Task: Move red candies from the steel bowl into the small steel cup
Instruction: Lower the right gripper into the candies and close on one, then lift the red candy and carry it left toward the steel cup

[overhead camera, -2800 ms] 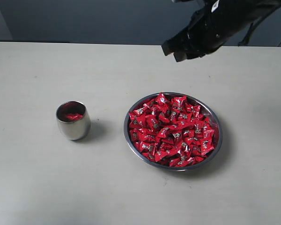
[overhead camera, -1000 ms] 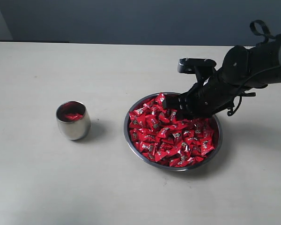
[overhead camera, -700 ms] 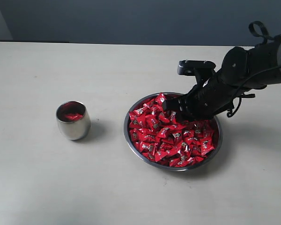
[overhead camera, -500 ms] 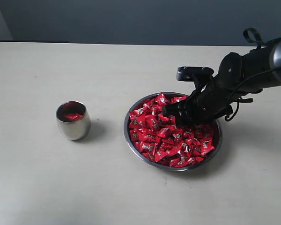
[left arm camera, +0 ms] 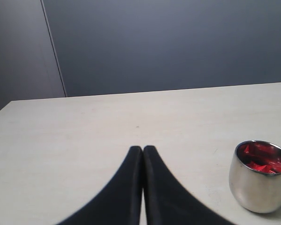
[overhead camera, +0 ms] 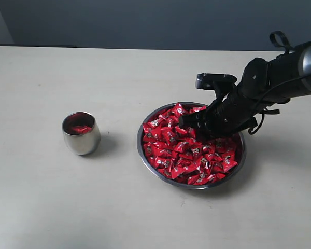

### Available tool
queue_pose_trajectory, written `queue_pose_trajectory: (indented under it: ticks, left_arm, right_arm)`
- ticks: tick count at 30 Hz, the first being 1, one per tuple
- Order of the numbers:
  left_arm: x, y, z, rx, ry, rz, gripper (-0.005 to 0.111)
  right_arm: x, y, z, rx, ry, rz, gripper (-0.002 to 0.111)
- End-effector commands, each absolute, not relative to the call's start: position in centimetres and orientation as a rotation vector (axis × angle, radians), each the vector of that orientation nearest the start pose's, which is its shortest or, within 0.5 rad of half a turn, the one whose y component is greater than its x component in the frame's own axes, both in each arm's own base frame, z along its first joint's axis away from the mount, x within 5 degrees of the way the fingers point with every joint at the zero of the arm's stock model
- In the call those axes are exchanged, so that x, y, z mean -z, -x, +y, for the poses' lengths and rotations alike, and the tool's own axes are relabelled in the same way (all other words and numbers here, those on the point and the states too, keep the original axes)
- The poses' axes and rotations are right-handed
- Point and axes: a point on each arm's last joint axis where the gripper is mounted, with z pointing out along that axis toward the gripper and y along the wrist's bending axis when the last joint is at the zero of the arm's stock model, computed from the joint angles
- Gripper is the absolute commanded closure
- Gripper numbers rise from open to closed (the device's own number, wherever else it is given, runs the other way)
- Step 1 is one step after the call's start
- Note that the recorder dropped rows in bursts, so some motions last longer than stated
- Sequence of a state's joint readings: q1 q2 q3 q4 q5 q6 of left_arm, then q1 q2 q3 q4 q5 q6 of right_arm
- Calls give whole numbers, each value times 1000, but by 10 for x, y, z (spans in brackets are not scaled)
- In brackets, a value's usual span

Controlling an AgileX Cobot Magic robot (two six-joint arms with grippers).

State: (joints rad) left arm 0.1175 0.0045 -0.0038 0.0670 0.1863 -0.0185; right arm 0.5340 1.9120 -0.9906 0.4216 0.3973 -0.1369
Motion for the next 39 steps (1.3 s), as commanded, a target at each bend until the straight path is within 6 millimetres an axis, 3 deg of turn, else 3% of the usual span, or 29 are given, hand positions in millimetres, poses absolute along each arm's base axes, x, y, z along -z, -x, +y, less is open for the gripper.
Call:
queue_pose_trajectory:
  ticks: [1,6,14,23,33,39]
  left_arm:
    - [-197,-56,8,-136,68,1665,106]
    - [-197,-56,8,-136,68,1665,106]
    - [-197,-56,8,-136,68,1665,106]
    - [-197,-56,8,-136,68,1665,106]
    - [-197,-56,8,-136,68,1665,106]
    - [-197,-56,8,-136,68,1665,106]
  right_arm:
    - [-122,-294,189,-416,423,2790,90]
    - [-122,-294,189,-418,418,2792,109]
    - [-125,-295,189,-417,423,2776,109]
    - [-159,-295,186,-416,471,2660,109]
    - [-178,-289,180,-361,540,2631,109]
    - [-189,-284,164,-342,471,2613,109]
